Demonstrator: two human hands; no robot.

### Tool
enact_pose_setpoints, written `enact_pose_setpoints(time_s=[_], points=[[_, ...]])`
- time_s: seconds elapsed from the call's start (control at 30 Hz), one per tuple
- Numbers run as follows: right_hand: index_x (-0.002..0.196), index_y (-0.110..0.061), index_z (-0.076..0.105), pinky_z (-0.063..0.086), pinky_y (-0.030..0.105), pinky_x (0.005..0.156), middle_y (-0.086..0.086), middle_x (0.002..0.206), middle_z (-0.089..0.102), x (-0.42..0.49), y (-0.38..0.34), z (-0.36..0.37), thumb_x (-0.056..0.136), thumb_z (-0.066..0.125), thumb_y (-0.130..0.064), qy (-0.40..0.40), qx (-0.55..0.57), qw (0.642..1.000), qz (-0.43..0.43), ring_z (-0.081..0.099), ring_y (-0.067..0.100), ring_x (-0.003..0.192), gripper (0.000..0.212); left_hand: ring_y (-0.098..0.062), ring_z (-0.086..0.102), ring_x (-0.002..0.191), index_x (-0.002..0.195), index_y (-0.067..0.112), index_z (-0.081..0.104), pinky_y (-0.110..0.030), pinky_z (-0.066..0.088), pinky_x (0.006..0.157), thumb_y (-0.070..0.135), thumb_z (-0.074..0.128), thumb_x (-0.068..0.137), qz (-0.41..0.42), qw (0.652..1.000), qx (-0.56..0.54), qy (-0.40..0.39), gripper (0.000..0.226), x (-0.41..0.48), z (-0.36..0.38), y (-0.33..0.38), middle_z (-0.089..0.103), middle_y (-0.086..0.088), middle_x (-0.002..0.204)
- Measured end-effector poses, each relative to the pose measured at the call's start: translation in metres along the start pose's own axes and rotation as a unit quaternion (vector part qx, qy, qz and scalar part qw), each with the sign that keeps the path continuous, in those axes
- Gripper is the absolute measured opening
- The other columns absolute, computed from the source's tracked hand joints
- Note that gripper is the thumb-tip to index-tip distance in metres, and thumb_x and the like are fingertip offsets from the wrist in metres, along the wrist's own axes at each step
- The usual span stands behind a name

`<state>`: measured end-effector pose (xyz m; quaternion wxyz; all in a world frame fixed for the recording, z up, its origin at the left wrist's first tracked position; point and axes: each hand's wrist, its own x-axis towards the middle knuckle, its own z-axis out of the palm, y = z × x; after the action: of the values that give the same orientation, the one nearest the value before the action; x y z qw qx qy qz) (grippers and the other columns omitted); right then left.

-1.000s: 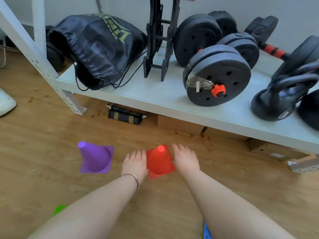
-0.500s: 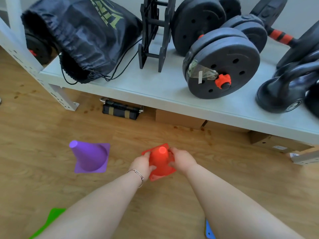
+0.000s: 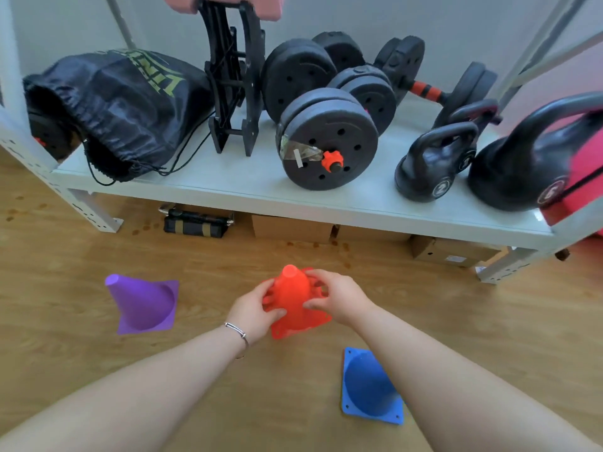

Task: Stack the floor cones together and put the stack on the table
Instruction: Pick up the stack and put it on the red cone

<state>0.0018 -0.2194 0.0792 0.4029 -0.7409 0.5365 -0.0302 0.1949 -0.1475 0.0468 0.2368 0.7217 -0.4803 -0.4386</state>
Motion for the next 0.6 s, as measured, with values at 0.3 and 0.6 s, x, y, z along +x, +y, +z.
enact_pose_setpoints(time_s=[0.3,0.6], points=[[0.127,-0.034,0.053,0.055,0.036,0.087,-0.01,0.127,0.062,-0.1,0.04,-0.076,0.071,0.084,-0.036,0.061,0.058,0.996,-0.005,0.066,0.015,0.105,0.064,-0.014,0.065,0.104,0.131,0.034,0.05,-0.037,0.053,0.094,0.028,0.081,0.069,0.095,0.988,0.112,-0.041,0.069,-0.044,0.028,0.105,0.061,0.006,0.125],[0.124,-0.03,0.05,0.049,0.029,0.077,-0.008,0.124,0.06,-0.162,0.089,-0.095,0.07,0.083,-0.045,0.019,0.02,0.999,0.019,0.058,0.013,0.1,0.065,-0.01,0.067,0.097,0.13,0.033,0.052,-0.031,0.056,0.088,0.024,0.08,0.07,0.112,0.979,0.14,-0.095,0.067,-0.082,0.088,0.124,0.062,0.006,0.118]])
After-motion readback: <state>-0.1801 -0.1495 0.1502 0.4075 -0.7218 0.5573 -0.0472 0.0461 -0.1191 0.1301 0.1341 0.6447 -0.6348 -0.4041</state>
